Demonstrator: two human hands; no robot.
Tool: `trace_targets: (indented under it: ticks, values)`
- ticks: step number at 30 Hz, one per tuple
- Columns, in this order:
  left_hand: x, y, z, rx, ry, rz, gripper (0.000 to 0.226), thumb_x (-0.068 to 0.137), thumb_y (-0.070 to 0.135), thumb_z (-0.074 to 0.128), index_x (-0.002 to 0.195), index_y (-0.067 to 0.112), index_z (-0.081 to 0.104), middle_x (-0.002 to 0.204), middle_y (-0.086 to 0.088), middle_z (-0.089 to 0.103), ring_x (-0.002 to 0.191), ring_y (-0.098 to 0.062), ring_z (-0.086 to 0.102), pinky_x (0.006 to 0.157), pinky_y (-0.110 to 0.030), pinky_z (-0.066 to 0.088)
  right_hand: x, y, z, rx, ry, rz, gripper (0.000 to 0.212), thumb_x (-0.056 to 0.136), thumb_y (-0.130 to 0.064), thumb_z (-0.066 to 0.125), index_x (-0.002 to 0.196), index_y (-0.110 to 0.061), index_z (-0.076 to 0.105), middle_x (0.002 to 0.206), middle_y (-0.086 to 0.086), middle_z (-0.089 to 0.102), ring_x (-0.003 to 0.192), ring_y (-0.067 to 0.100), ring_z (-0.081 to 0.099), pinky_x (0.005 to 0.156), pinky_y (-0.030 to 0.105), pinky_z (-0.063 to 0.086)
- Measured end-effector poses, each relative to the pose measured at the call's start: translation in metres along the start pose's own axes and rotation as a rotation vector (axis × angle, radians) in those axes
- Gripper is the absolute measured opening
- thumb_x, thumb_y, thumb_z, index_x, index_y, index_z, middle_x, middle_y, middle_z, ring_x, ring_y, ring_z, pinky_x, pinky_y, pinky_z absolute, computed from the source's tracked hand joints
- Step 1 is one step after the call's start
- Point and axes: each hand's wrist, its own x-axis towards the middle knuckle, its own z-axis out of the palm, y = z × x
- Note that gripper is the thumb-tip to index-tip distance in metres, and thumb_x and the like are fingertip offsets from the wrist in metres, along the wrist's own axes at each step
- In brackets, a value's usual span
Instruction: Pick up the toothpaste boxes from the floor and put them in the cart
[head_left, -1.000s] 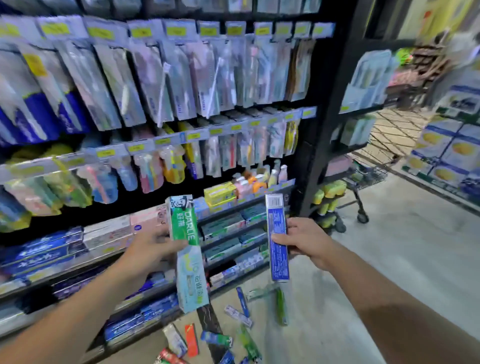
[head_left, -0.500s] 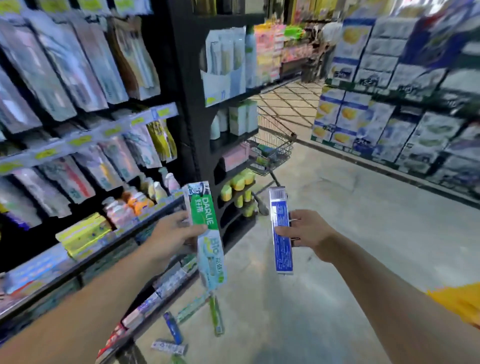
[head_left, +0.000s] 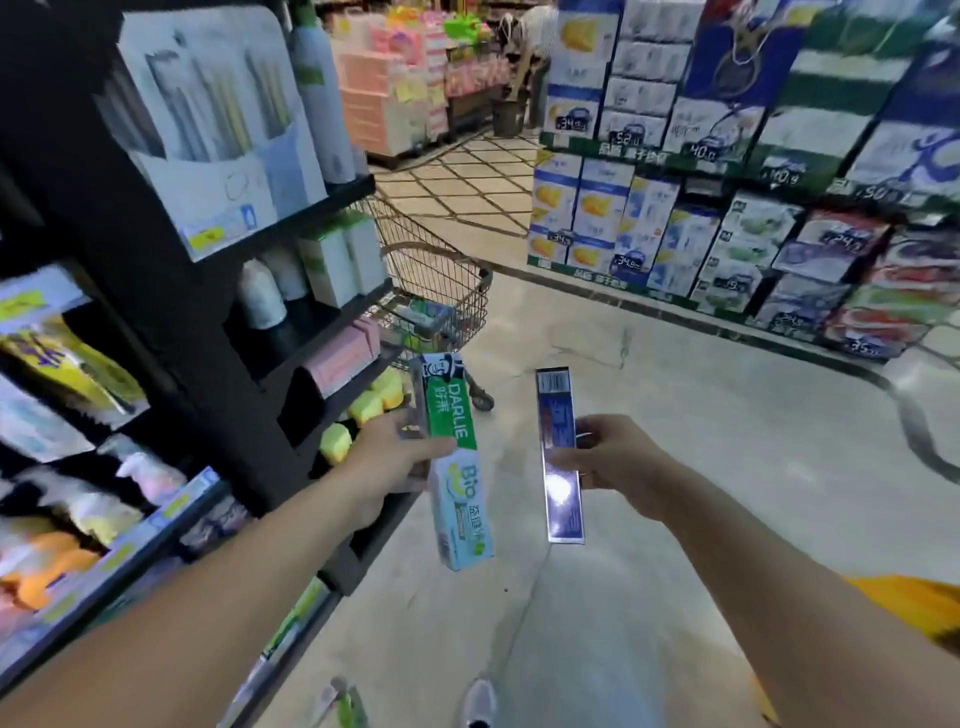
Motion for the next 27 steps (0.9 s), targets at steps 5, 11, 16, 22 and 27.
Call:
trace_targets:
  ticks: [5,11,16,22,27]
  values:
    - [0.100,0.044,0.007,-0.005,-0.029,-0.029,0.019,0.088,0.003,0.072,0.105,0.008,0.065,0.100,-0.012,0.077,0.083,-0.028,0.076,0.066,-0.037,0.062,0.079,-0.025,-0.026,0.016,0.020,0.065,0.029,0.082,-0.008,0.078,0.109,-0.002,0.068,0.098,0.017,0.074,0.087,0.027,0.074,0.072,0.034,0.060]
    - [0.202,0.080,0.018,-0.009,-0.010,-0.063,0.021,0.085,0.002,0.075,0.101,0.012,0.066,0.101,-0.011,0.076,0.082,-0.028,0.076,0.060,-0.033,0.060,0.171,-0.050,-0.067,0.071,0.076,0.117,0.033,0.083,-0.013,0.079,0.112,-0.004,0.065,0.100,0.016,0.074,0.088,0.026,0.074,0.070,0.033,0.060]
    - [0.286,0.105,0.039,-0.019,0.004,-0.106,0.022,0.086,0.004,0.074,0.103,0.013,0.066,0.096,-0.012,0.078,0.083,-0.032,0.076,0.074,-0.051,0.062,0.259,-0.063,-0.101,0.102,0.067,0.135,0.034,0.084,-0.012,0.077,0.114,-0.003,0.064,0.100,0.014,0.073,0.084,0.023,0.075,0.068,0.031,0.060]
    - [0.389,0.137,0.069,-0.015,0.077,-0.140,0.029,0.086,0.005,0.075,0.112,0.011,0.065,0.099,-0.012,0.077,0.084,-0.032,0.075,0.077,-0.049,0.062,0.374,-0.087,-0.161,0.089,-0.010,0.127,0.035,0.086,-0.012,0.076,0.117,-0.002,0.062,0.105,0.015,0.070,0.087,0.025,0.074,0.068,0.031,0.060]
    - [0.458,0.170,0.080,-0.083,0.177,-0.170,0.033,0.086,0.009,0.076,0.116,0.013,0.063,0.109,-0.010,0.074,0.083,-0.029,0.076,0.065,-0.038,0.061,0.470,-0.113,-0.208,-0.001,-0.106,0.164,0.037,0.085,-0.013,0.077,0.117,-0.005,0.061,0.106,0.015,0.071,0.091,0.026,0.073,0.071,0.035,0.062]
